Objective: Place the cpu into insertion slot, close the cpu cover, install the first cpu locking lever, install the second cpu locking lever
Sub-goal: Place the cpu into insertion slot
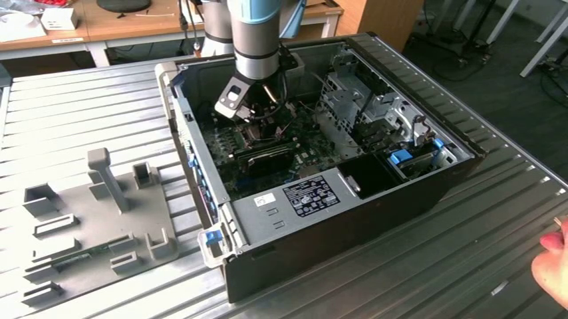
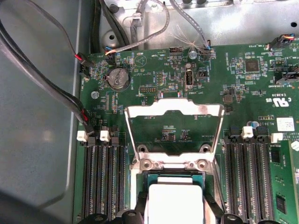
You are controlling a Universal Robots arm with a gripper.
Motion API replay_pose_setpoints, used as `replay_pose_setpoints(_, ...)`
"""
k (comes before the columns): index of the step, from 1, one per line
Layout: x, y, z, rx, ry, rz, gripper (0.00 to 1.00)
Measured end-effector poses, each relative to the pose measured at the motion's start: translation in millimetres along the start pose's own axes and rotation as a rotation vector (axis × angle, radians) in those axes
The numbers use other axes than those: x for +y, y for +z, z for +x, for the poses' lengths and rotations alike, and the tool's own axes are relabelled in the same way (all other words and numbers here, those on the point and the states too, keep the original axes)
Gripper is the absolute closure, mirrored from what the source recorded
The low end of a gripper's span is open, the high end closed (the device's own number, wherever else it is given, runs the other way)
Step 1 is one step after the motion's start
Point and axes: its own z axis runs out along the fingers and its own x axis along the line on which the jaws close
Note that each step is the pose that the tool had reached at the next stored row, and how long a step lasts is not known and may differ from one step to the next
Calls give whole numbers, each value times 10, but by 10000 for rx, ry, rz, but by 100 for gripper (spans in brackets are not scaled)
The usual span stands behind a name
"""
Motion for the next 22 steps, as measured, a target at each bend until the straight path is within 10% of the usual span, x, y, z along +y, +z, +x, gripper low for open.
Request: replay_pose_setpoints(22,4,-37,3,2,1,-1,39)
